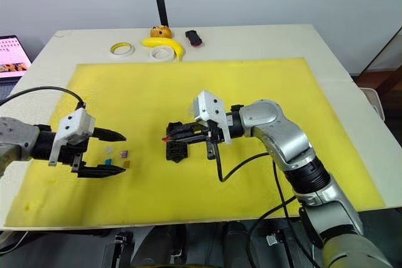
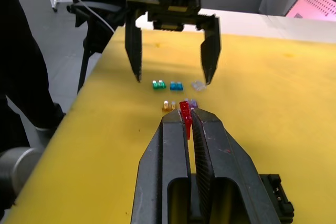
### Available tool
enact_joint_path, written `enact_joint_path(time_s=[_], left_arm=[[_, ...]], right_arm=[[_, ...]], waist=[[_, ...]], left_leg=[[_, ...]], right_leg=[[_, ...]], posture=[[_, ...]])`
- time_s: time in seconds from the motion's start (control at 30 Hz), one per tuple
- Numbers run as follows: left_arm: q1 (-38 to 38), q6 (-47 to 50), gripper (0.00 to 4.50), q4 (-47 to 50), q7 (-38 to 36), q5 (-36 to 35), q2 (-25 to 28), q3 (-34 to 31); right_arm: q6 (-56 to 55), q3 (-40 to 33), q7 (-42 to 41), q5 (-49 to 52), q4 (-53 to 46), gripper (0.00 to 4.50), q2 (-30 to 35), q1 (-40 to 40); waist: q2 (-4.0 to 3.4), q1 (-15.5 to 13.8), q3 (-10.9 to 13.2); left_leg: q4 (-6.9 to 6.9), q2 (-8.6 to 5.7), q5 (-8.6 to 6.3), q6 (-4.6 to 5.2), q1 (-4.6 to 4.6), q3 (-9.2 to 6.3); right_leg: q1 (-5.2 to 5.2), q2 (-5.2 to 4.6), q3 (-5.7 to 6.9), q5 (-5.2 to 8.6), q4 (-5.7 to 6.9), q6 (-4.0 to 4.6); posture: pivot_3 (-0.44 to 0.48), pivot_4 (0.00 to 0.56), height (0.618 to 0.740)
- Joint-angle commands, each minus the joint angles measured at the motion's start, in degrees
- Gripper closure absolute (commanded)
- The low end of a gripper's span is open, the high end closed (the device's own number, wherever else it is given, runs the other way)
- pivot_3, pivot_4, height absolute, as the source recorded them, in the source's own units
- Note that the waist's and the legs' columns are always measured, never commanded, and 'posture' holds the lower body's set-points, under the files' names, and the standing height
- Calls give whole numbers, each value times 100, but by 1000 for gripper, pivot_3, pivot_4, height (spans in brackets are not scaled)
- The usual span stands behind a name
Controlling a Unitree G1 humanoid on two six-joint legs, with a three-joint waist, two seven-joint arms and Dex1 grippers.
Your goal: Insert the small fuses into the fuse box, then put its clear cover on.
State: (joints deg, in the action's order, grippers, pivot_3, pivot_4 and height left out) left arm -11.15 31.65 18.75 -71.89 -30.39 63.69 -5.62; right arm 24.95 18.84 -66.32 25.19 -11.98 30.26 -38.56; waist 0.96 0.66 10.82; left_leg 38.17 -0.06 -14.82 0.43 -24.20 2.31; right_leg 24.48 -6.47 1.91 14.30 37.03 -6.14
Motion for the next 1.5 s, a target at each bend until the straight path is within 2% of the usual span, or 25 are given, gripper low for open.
enact_joint_path(time_s=[0.03,0.4,0.9,1.5], left_arm=[[-161,-88,74,196,193,115,-136,91],[-94,-16,74,391,429,350,-356,393],[-82,-102,74,428,364,530,-338,478],[-281,-128,74,350,336,639,-419,633]], right_arm=[[-241,30,-58,-120,82,4500,-150,2],[-932,271,-473,-524,873,4500,-472,23],[-1921,280,-682,-1067,2013,4500,-775,-42],[-1958,260,-899,-1196,2229,4500,-657,135]], waist=[[0,4,0],[0,15,0],[1,12,0],[1,8,-1]], left_leg=[[0,0,0,0,0,0],[1,-1,0,0,2,0],[2,-1,1,-1,4,-1],[2,-2,1,-2,5,-1]], right_leg=[[0,0,0,0,1,0],[0,2,0,0,4,-1],[-3,3,0,0,5,-1],[-3,3,0,0,7,-1]], posture=[[0,150,740],[0,150,740],[0,150,740],[0,150,740]])
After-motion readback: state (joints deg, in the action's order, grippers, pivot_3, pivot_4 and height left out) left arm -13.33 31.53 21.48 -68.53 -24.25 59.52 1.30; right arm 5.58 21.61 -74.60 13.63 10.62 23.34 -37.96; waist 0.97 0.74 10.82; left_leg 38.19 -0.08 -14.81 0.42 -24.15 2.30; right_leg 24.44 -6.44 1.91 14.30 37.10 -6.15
